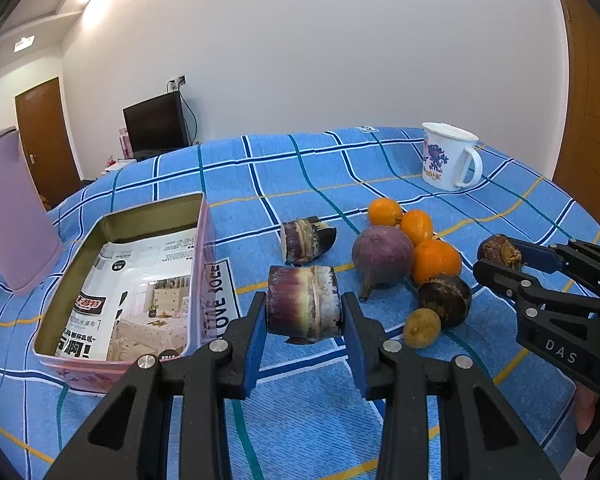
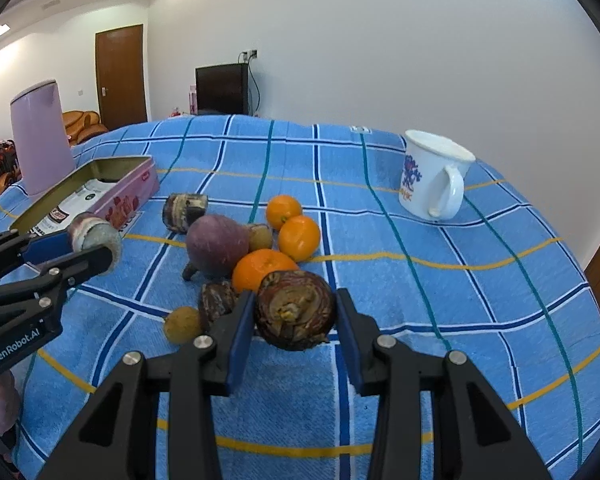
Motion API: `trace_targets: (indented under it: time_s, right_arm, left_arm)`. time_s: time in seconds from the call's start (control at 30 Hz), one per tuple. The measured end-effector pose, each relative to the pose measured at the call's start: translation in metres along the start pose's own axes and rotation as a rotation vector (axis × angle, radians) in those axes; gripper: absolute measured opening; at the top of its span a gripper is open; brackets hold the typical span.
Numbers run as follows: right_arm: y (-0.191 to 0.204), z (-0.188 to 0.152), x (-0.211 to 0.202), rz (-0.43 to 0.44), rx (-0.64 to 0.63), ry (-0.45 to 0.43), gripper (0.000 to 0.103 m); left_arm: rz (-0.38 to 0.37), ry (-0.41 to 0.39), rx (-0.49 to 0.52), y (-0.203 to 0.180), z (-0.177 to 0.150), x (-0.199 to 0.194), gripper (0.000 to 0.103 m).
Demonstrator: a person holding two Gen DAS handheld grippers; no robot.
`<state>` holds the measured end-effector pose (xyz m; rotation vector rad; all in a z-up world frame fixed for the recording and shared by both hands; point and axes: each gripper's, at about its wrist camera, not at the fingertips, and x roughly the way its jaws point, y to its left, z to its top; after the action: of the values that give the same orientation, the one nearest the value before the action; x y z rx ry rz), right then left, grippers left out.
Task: Organize fruits
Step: 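Grasp the brown mangosteen with the right tool while the left tool holds the stalk piece, then carry the stalk piece and mangosteen over the pink tin with both tools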
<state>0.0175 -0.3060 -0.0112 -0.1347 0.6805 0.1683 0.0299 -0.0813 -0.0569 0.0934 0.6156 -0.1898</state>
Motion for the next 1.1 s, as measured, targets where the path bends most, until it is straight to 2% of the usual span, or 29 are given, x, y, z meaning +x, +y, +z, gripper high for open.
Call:
trace_targets:
  time_s: [0.5, 1.1]
  right_arm:
    - [0.007, 0.001, -0.016, -0.037, -0.017, -0.103, 0.042]
    - [0.024, 0.018, -0.027, -0.021, -0.064, -0.150, 0.042]
  left_arm:
    - [0.024, -0.077, 0.016, -0.002, -0.001, -0.012, 0.038]
    - [0.071, -0.109, 0.008, 0.012, 0.003, -0.030, 0.038]
